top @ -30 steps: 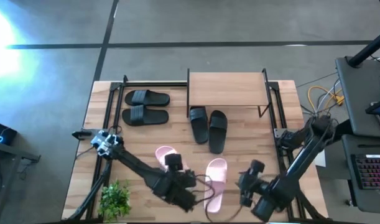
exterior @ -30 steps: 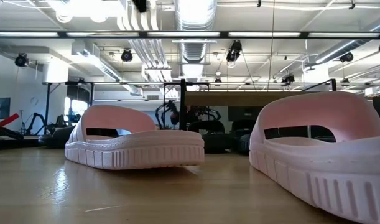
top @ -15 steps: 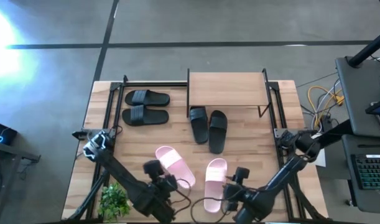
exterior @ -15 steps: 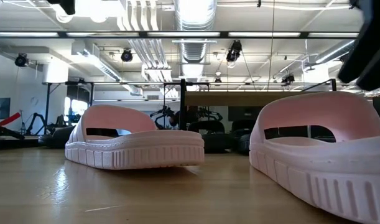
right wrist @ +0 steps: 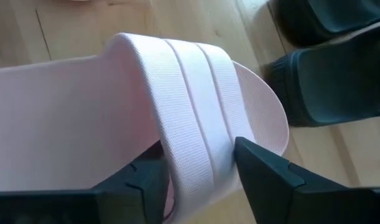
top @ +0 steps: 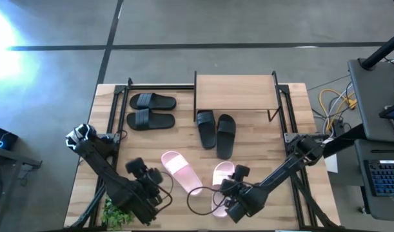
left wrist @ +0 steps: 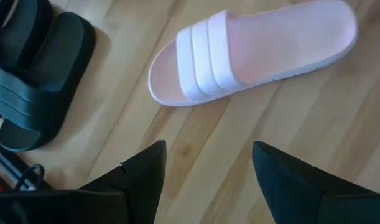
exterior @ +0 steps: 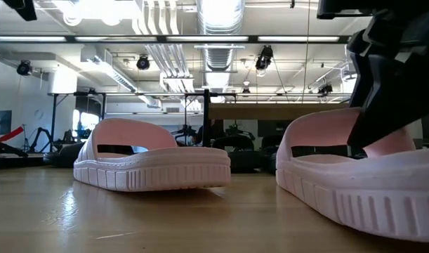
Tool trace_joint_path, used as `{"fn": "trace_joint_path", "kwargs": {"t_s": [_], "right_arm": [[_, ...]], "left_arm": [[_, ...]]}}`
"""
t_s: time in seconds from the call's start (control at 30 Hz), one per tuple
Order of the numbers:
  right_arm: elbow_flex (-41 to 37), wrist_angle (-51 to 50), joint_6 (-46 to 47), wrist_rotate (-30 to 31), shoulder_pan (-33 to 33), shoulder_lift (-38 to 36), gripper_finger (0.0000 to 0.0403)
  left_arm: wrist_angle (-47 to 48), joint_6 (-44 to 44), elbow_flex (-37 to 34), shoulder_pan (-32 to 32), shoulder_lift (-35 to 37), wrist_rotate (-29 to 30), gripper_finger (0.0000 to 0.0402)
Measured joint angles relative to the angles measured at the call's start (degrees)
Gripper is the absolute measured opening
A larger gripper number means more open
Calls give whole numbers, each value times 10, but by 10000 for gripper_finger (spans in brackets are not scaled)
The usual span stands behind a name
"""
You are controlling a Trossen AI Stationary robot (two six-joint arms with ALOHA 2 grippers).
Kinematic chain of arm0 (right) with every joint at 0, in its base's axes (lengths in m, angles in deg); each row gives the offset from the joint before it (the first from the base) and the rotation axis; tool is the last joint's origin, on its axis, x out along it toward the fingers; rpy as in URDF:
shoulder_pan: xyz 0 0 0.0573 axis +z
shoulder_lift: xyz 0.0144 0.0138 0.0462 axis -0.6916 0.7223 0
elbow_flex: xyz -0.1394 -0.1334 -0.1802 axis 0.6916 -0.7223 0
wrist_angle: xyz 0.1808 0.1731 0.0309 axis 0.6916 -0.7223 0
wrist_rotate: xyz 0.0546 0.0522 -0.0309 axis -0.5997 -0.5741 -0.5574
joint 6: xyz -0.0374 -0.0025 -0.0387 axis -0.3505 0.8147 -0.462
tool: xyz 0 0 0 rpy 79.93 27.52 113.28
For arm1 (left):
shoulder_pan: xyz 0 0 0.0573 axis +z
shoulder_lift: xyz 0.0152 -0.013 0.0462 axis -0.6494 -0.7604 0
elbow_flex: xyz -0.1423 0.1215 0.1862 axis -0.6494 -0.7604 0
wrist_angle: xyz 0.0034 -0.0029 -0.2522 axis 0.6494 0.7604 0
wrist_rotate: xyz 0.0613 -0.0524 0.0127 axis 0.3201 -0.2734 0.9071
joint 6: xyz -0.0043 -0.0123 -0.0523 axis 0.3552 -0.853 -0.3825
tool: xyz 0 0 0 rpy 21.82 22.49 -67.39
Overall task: Pick and place slides into the shelf
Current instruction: Put the pink slide under the shelf
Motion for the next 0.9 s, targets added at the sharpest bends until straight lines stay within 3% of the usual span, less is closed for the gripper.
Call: {"fn": "trace_joint_path", "kwargs": {"t_s": [0.17, 0.37, 0.5, 0.7, 0.9], "right_arm": [[-2, -18, 10, 19, -6, 0, 128], [-2, -100, 46, 5, -2, -8, 21], [-3, -166, 99, -30, 27, -28, 12], [-21, -312, 240, -34, 63, -55, 10], [-126, -291, 206, -19, 19, -64, 10]], "left_arm": [[2, 2, -24, 0, 5, 0, 224], [2, 3, -44, 0, 5, -1, 224], [2, 3, -46, 0, 5, -2, 224], [2, 3, -46, 2, 5, -1, 224], [0, 2, -45, 6, 5, 2, 224]]}}
